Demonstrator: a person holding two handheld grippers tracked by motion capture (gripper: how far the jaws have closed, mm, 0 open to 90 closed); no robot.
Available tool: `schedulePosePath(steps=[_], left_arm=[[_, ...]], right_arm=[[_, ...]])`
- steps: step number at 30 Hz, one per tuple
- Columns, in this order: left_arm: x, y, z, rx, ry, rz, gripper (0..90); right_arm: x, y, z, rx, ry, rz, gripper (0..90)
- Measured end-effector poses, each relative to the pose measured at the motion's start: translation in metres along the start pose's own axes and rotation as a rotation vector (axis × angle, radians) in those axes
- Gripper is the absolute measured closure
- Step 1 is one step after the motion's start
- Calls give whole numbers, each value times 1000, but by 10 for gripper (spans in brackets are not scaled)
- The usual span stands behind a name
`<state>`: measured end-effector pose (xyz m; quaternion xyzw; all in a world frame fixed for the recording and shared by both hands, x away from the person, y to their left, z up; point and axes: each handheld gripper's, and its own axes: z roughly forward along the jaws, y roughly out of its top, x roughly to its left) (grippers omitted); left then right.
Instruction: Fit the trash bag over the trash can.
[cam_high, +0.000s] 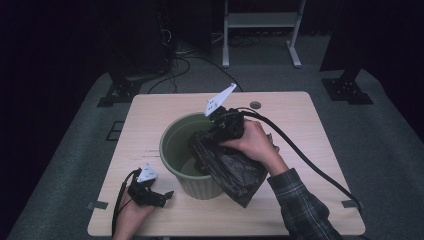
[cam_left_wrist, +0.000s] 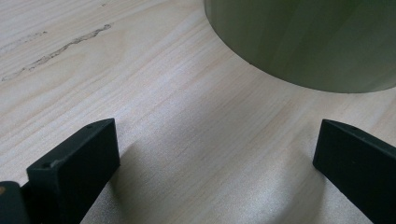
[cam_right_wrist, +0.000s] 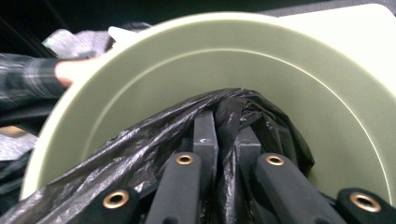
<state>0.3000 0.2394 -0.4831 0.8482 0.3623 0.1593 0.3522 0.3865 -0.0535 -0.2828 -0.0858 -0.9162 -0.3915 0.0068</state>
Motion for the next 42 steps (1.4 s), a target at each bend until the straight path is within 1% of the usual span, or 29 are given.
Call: schedulePosePath(steps=[2, 4, 6, 7, 9, 10, 12, 13, 14, 15, 17, 20, 24, 27, 30, 33, 36, 38, 39, 41, 42], left_arm=[[0, 0, 0, 0, 0, 0, 0], [0, 0, 0, 0, 0, 0, 0], [0, 0, 0, 0, 0, 0, 0], [0, 0, 0, 0, 0, 0, 0], [0, 0, 0, 0, 0, 0, 0], [0, 0, 0, 0, -2, 0, 0], [1, 0, 0, -2, -4, 3, 0], [2, 0, 0, 0, -2, -2, 0], [3, 0, -1, 3, -2, -5, 0], [4, 1, -2, 7, -1, -2, 0], [6, 3, -9, -15, 0, -7, 0], [7, 8, -22, -57, -12, -12, 0], [7, 18, -40, -95, -44, -2, 0], [6, 25, -53, -106, -88, 9, 0], [4, 31, -64, -103, -110, 28, 0], [2, 37, -79, -115, -124, 40, 0], [-1, 45, -98, -140, -134, 54, 0], [-2, 51, -109, -167, -155, 61, 0], [-4, 54, -115, -179, -166, 67, 26], [-7, 61, -123, -201, -185, 70, 31], [-9, 65, -127, -207, -193, 80, 34]], right_arm=[[0, 0, 4, 25, -13, -4, 803], [0, 0, 8, 54, -21, -5, 760], [0, -1, 11, 64, -29, 2, 678], [-1, -1, 10, 60, -40, 4, 611], [-1, -1, 9, 51, -66, 11, 522], [-1, -1, 7, 42, -74, 12, 458], [-1, 0, 3, 29, -84, 12, 369], [-1, 0, 2, 26, -91, 18, 290], [-1, 0, 0, 22, -99, 23, 242], [-2, 0, -1, 17, -106, 28, 216], [-2, 1, -5, 3, -125, 37, 161], [-2, 1, -11, -18, -134, 43, 129], [-1, 1, -17, -39, -135, 48, 129], [0, 1, -21, -54, -127, 47, 129], [0, 1, -24, -66, -125, 50, 128], [0, 2, -27, -76, -124, 56, 127], [0, 1, -29, -78, -132, 60, 124], [0, 1, -31, -75, -135, 58, 124], [0, 1, -32, -75, -135, 60, 124], [0, 0, -35, -83, -139, 65, 125], [0, -1, -36, -92, -136, 67, 128]])
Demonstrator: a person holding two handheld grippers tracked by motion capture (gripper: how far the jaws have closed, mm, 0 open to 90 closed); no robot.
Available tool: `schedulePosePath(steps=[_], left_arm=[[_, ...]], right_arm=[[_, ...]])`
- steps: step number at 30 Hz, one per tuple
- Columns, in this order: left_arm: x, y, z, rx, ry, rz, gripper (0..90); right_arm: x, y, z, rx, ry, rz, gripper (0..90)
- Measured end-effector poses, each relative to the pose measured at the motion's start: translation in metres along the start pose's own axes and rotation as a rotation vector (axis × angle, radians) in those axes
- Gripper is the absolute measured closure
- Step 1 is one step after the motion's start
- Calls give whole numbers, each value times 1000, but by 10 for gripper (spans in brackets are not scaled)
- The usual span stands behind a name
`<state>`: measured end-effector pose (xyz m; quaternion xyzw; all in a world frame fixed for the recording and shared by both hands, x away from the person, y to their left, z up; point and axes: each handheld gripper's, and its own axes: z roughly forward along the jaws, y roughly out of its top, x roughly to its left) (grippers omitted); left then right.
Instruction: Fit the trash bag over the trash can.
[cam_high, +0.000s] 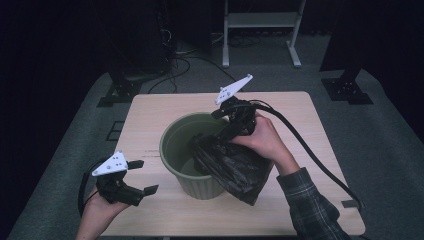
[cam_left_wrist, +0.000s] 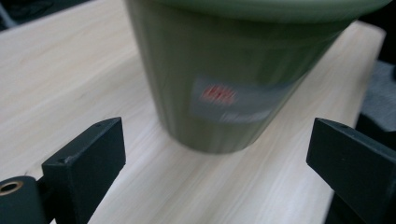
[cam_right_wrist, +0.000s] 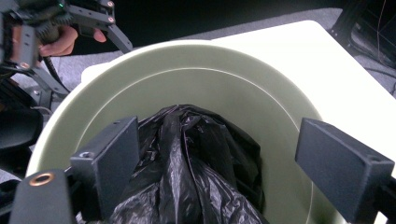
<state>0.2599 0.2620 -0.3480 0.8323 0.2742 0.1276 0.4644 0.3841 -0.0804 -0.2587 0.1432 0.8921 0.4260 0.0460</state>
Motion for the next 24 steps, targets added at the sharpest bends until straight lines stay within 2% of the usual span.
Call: schedulePosePath(steps=[4, 6, 9, 12, 13, 15, 19, 24], left_arm=[[-5, 18, -3, -30, -40, 37, 89], [-5, 28, -1, -40, -43, 51, 121], [-4, 41, 5, -42, -44, 70, 130], [1, 54, 13, -67, -78, 81, 199], [2, 58, 14, -72, -71, 89, 201], [6, 66, 20, -78, -96, 93, 228], [10, 81, 31, -75, -105, 113, 257], [9, 102, 48, -67, -127, 162, 307]], right_arm=[[-5, -7, -5, -4, 3, 21, 129], [-6, -10, -8, -8, 0, 27, 130], [-9, -15, -12, -11, -2, 37, 130], [-10, -19, -15, -9, -6, 39, 130], [-11, -20, -17, -14, -4, 41, 130], [-11, -22, -20, -15, -9, 44, 130], [-14, -27, -24, -17, -15, 54, 132], [-16, -36, -29, -20, -3, 66, 148]])
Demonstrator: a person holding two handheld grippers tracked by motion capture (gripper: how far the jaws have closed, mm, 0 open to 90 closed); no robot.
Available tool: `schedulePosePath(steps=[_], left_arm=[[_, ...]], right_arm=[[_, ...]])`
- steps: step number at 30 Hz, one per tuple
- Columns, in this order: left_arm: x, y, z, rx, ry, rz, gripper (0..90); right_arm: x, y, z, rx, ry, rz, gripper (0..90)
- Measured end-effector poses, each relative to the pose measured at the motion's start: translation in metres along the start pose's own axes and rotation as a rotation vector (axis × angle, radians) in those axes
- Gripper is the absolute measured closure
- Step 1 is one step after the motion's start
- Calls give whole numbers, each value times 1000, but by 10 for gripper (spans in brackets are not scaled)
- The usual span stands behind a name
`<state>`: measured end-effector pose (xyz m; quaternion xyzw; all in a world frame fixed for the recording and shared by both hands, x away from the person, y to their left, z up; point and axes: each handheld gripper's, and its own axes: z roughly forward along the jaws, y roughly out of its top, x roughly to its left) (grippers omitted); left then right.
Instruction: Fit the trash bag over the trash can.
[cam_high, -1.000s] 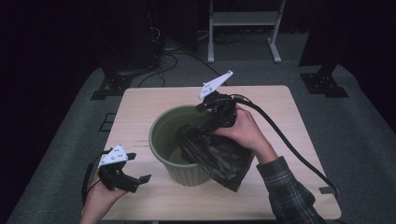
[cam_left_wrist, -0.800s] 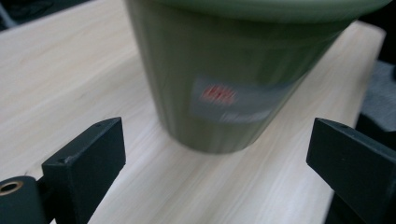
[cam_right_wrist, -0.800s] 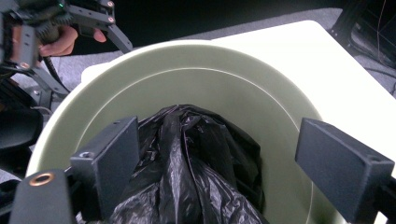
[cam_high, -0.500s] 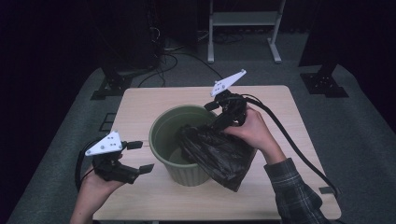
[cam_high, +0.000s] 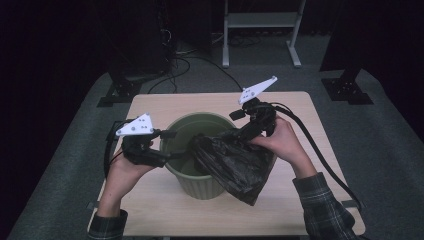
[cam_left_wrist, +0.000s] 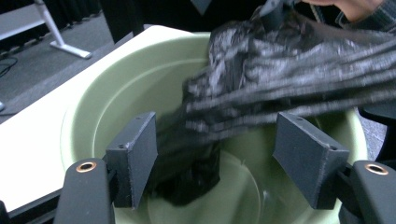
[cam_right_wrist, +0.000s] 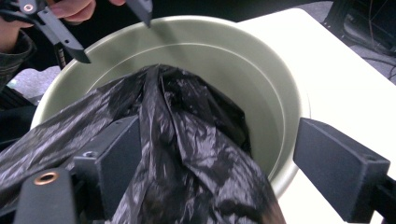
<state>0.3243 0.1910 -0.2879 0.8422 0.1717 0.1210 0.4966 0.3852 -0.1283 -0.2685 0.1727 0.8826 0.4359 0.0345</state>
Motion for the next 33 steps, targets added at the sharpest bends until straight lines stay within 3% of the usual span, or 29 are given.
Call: schedulePosePath(steps=[8, 14, 17, 19, 21, 23, 27, 33], left_arm=[[2, 30, 30, 24, -70, 47, 382], [1, 46, 53, 83, -115, 86, 434], [0, 48, 63, 139, -123, 112, 548], [0, 47, 65, 153, -119, 128, 713], [2, 44, 62, 153, -114, 107, 845], [6, 40, 56, 121, -88, 71, 891], [18, 28, 39, 85, -35, 20, 894], [29, 12, 19, 65, 9, -27, 894]], right_arm=[[4, -4, 0, 0, 71, -17, 319], [7, -9, -4, 7, 79, -26, 380], [7, -13, -9, 2, 92, -23, 408], [9, -15, -12, 7, 84, -24, 408], [9, -17, -15, -1, 88, -23, 407], [9, -19, -18, -3, 82, -24, 406], [5, -24, -25, -21, 67, -9, 401], [2, -30, -40, -59, 45, 7, 391]])
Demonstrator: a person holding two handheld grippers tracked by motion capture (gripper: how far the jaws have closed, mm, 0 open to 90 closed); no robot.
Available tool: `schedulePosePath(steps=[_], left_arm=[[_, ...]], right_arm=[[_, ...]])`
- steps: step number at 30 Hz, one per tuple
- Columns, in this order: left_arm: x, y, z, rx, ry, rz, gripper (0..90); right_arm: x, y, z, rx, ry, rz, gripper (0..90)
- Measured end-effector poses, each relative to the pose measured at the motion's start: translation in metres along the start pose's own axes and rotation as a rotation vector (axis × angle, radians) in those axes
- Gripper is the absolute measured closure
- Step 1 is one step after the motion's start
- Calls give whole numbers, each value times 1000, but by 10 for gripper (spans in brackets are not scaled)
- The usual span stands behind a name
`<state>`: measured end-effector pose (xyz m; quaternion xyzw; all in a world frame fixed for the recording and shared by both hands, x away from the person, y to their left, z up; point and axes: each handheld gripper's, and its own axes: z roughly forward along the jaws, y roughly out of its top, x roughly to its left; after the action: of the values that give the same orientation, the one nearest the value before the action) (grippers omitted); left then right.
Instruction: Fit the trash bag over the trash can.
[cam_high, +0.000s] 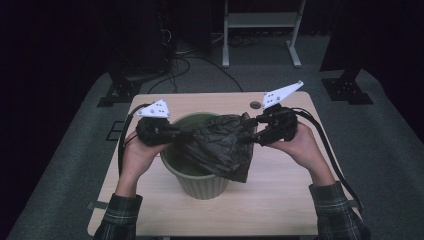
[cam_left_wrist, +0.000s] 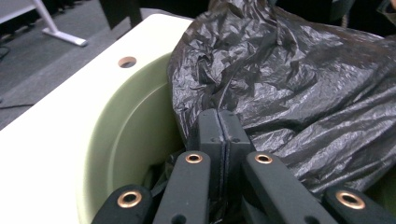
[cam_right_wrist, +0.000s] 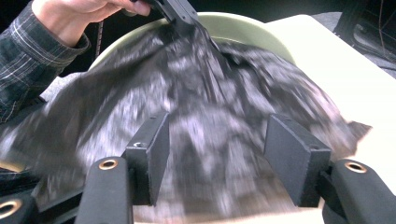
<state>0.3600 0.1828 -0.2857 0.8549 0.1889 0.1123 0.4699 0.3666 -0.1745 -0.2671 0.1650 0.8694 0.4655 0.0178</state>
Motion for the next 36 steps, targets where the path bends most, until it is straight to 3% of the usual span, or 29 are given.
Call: schedulePosePath(steps=[8, 25, 29, 34, 36], left_arm=[[7, -15, -12, -24, 18, -41, 894], [7, -18, -12, -26, 5, -49, 894], [7, -17, -12, -22, 2, -50, 894], [7, -18, -13, -22, -1, -51, 894], [8, -18, -14, -22, 2, -52, 895]], right_arm=[[-7, -15, -11, 4, -20, 36, 402], [-10, -18, 11, 15, 20, 51, 424], [-10, -17, 16, 14, 26, 48, 556], [-10, -17, 19, 14, 28, 30, 889], [-10, -17, 18, 8, 24, 26, 900]])
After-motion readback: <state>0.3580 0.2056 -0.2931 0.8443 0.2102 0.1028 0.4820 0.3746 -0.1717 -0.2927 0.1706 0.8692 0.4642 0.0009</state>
